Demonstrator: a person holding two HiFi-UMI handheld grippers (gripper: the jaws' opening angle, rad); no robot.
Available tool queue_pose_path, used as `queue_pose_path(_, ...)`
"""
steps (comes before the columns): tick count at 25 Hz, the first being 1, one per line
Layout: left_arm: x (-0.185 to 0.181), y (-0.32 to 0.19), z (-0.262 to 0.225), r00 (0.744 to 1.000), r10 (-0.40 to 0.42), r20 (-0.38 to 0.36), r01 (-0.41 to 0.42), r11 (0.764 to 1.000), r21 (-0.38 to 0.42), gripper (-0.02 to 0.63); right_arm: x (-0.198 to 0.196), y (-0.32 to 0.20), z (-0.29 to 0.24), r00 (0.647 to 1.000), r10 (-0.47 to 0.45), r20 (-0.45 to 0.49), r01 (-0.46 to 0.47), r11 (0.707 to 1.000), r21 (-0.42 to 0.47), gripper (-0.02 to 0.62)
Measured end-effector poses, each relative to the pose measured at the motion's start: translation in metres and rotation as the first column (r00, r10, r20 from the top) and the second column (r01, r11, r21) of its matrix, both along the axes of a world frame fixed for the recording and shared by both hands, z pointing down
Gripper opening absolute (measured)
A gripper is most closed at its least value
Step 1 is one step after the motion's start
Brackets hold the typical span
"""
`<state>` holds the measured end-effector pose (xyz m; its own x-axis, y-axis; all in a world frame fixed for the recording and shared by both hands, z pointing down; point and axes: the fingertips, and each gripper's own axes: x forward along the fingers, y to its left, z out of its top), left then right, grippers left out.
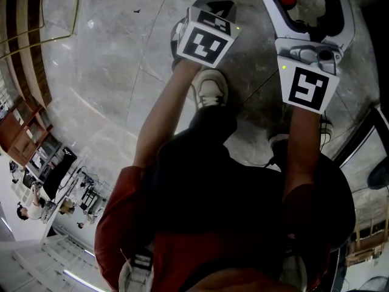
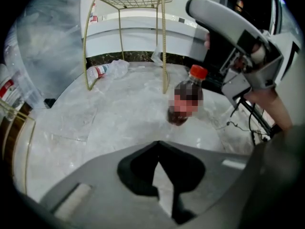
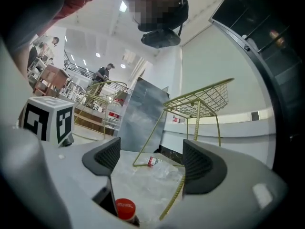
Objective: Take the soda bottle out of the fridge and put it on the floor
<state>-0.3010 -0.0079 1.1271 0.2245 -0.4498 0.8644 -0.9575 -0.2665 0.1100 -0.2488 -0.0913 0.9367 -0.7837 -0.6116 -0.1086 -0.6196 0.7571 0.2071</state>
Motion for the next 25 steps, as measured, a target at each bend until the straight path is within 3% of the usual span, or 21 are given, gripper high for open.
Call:
queue_pose_path(10,0.002,-0.006,-0.008,1.000,-0.004,-0.005,0.004,1.000,0.025,0.000,0.018,-0.018,0.004,0.998,0.066,0.008,-0.065,0.997,-0.045,0.402)
queue_pose_path(15,0.005,-0.014,-0.028,0.999,-0.024,-0.038,0.027,0.997,0.076,0.000,0.033,-0.028,0.002,0.992,0.115,-0.043,-0.118,0.990,-0.077,0.400)
queue_pose_path(18,0.007,-0.017,-0.052,0.997,-0.043,-0.059,0.051,0.990,0.130,0.000,0.047,-0.030,-0.001,0.984,0.148,-0.101,-0.159,0.981,-0.111,0.392)
queue_pose_path(21,0.008,-0.017,-0.087,0.993,-0.068,-0.092,0.085,0.977,0.196,0.000,0.059,-0.028,-0.020,0.974,0.176,-0.143,-0.196,0.970,-0.145,0.341)
queue_pose_path(25,0.013,-0.019,-0.151,0.997,-0.042,-0.069,0.057,0.969,0.241,0.000,0.068,-0.027,-0.066,0.971,0.179,-0.159,-0.209,0.958,-0.196,0.334)
